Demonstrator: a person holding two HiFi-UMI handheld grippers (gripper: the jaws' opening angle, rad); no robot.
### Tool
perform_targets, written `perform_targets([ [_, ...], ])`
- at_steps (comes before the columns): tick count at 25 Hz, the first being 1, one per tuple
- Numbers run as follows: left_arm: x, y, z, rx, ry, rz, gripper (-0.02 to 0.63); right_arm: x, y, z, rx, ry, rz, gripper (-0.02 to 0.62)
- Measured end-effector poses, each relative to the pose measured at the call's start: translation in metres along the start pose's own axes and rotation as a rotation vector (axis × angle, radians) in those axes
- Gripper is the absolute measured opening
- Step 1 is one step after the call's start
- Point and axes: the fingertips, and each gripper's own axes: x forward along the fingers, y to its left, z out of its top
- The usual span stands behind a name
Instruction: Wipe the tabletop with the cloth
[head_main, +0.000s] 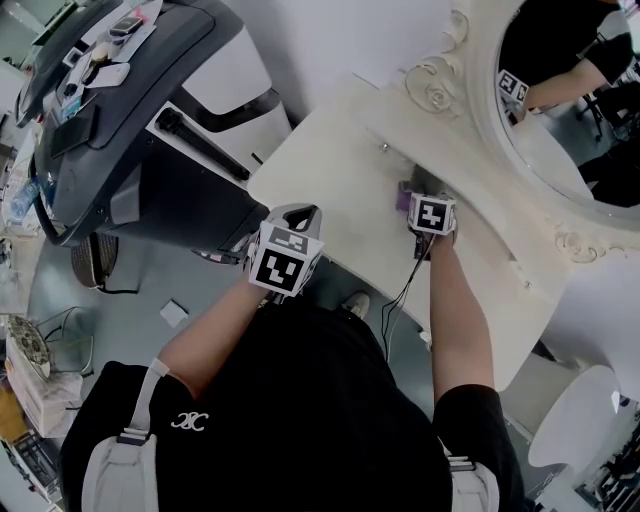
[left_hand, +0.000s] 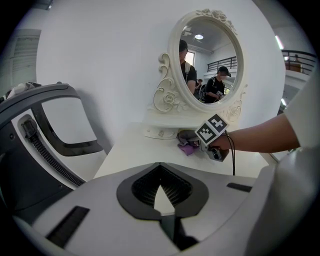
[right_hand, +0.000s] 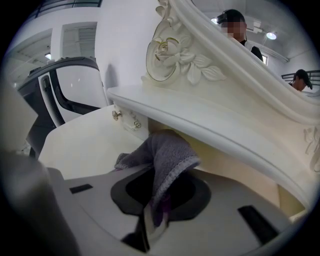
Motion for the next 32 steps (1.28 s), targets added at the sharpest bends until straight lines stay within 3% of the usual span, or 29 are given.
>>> perform_targets([
  [8, 0.011, -0.011, 0.020, 0.009, -0.015, -0.009, 0.000, -0.052, 0.007, -0.009, 0.164, -0.234, 0.048, 0.058],
  [16, 0.027, -0.067, 0.068, 0.074, -0.115, -0.117, 0.000, -0.171, -0.009, -0.005, 0.323, -0.448, 0.040, 0.060],
  [20, 0.019, -0.099, 0.101, 0.097, -0.187, -0.193, 0.000, -0.233, -0.030, 0.012, 0.337, -0.566, -0.024, 0.060],
  [27, -0.005, -0.146, 0.153, 0.187, -0.325, -0.276, 0.000, -0.328, -0.063, 0.031, 0.328, -0.795, -0.214, 0.060],
  [29, -0.009, -0.155, 0.160, 0.204, -0.349, -0.300, 0.000, -0.343, -0.067, 0.032, 0.318, -0.830, -0.249, 0.060],
  [32, -0.010, -0.165, 0.159, 0.232, -0.353, -0.315, 0.000, -0.339, -0.069, 0.027, 0.330, -0.805, -0.247, 0.060],
])
